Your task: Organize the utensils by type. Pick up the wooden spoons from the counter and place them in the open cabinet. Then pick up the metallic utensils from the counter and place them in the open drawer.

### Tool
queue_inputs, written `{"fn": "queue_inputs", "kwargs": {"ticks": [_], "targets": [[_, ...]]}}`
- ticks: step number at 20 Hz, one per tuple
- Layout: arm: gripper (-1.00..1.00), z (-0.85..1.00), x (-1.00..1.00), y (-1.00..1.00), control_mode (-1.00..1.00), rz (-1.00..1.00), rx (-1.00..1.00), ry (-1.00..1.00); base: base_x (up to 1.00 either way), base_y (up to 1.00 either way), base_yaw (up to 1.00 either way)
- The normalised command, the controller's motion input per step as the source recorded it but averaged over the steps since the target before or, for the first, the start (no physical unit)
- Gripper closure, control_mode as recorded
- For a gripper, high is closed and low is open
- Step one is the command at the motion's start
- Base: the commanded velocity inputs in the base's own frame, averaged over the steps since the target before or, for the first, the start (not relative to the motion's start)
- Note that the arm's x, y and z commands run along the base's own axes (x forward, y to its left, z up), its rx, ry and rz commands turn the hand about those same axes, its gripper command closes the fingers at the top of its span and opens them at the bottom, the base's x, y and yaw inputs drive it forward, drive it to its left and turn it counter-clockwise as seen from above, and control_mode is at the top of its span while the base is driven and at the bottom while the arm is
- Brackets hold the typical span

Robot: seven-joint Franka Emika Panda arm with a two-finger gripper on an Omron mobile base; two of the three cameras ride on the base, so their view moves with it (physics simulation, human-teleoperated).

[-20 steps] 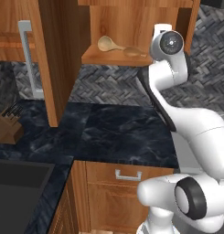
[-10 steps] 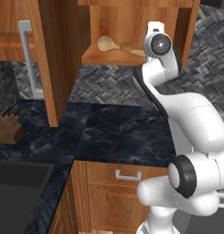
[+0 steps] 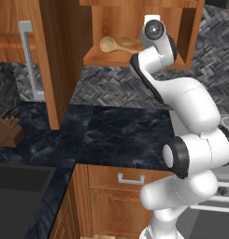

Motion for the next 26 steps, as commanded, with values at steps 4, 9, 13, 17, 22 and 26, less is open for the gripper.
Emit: {"fn": "queue_inputs", "kwargs": {"ticks": [4, 9, 13, 17, 22, 26], "targets": [[1.00, -0.01, 0.39, 0.00, -1.00, 0.00, -0.04, 0.00, 0.00, 0.00, 0.00], [1.00, -0.05, 0.40, -0.03, -1.00, 0.00, -0.08, 0.00, 0.00, 0.00, 0.00], [1.00, -0.13, 0.31, -0.02, -1.00, 0.00, -0.16, 0.00, 0.00, 0.00, 0.00], [1.00, -0.15, 0.34, -0.08, -1.00, 0.00, -0.13, 0.00, 0.00, 0.00, 0.00], [1.00, -0.19, 0.33, -0.16, -1.00, 0.00, -0.06, 0.00, 0.00, 0.00, 0.00], [1.00, -0.20, 0.29, -0.16, -1.00, 0.00, 0.00, 0.00, 0.00, 0.00, 0.00]]}}
